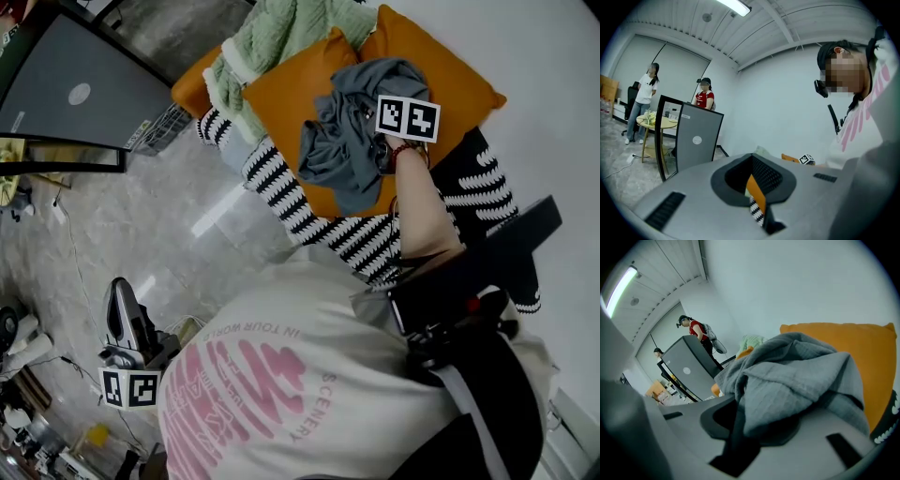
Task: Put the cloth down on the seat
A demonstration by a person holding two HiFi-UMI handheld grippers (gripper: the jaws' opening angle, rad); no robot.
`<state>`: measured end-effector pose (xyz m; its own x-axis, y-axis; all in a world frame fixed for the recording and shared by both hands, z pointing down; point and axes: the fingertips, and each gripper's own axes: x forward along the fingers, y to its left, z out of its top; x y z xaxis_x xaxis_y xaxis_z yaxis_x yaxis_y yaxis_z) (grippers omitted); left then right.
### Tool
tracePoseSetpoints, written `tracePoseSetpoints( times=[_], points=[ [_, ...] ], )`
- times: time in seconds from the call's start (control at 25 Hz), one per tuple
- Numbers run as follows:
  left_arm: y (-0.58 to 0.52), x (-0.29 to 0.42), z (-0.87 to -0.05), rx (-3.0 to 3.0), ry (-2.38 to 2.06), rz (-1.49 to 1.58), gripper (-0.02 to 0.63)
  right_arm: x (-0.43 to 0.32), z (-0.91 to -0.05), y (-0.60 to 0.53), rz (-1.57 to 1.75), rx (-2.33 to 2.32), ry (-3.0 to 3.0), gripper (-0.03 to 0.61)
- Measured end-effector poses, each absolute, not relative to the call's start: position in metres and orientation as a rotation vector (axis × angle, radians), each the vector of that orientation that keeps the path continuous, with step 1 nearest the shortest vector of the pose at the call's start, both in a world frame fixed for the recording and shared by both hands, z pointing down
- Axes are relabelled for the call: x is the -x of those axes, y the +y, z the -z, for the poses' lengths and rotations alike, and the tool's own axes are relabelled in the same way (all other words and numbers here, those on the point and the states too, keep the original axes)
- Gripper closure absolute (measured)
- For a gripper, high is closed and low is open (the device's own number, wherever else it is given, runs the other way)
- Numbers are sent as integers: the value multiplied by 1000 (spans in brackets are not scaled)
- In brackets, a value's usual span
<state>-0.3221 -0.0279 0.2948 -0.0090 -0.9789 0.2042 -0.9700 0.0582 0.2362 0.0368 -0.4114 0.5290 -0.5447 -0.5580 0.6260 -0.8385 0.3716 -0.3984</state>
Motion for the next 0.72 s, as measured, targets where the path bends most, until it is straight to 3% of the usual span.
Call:
tracePoseSetpoints(
  times=[0.72],
  points=[
    [-9, 313, -293, -1892, -2116, 64, 604, -30, -552, -415, -753, -1161, -2139, 463]
  ],
)
